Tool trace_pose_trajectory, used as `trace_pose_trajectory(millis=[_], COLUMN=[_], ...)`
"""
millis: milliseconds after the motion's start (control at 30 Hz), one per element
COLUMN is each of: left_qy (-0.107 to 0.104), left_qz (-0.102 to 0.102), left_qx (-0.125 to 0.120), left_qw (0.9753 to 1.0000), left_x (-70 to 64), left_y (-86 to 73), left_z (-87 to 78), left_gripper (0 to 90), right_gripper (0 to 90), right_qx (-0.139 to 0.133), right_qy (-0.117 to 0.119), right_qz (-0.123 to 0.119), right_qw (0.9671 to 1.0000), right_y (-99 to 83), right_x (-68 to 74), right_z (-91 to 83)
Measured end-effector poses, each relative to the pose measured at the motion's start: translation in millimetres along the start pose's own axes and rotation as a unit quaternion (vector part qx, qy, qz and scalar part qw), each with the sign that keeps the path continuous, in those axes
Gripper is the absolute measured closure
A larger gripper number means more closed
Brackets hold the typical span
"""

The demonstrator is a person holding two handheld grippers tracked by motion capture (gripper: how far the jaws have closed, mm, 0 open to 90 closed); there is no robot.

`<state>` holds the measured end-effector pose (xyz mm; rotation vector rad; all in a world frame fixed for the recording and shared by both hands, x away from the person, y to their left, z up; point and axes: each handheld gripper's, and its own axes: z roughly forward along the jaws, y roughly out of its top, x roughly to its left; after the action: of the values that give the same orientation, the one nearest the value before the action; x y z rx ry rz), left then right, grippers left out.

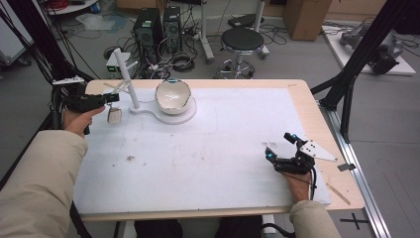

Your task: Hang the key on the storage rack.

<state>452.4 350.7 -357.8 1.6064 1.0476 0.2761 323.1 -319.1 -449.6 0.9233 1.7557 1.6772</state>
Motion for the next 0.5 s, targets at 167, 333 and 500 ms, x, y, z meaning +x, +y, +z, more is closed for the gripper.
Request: trace_pose_trajectory(millis=[167,333,500], left_qy=[0.000,0.004,0.011], left_qz=[-0.006,-0.009,-0.008], left_qx=[-0.006,-0.002,0.000], left_qw=[1.0000,0.9999,0.9999], left_x=[2.3,4.7,5.9], left_y=[-0.5,-1.8,-2.6], left_z=[1.2,1.9,4.0], left_gripper=[74.2,74.2,74.1], right_gripper=[0.4,0.4,0.4], right_qx=[-0.001,0.000,0.000], right_qy=[-0.001,0.000,0.000], right_qz=[-0.003,-0.002,-0.003], right_qw=[1.0000,1.0000,1.0000], right_y=[0.0,0.0,0.0], right_x=[-0.4,-0.1,-0.2], right_z=[0.0,-0.2,-0.2])
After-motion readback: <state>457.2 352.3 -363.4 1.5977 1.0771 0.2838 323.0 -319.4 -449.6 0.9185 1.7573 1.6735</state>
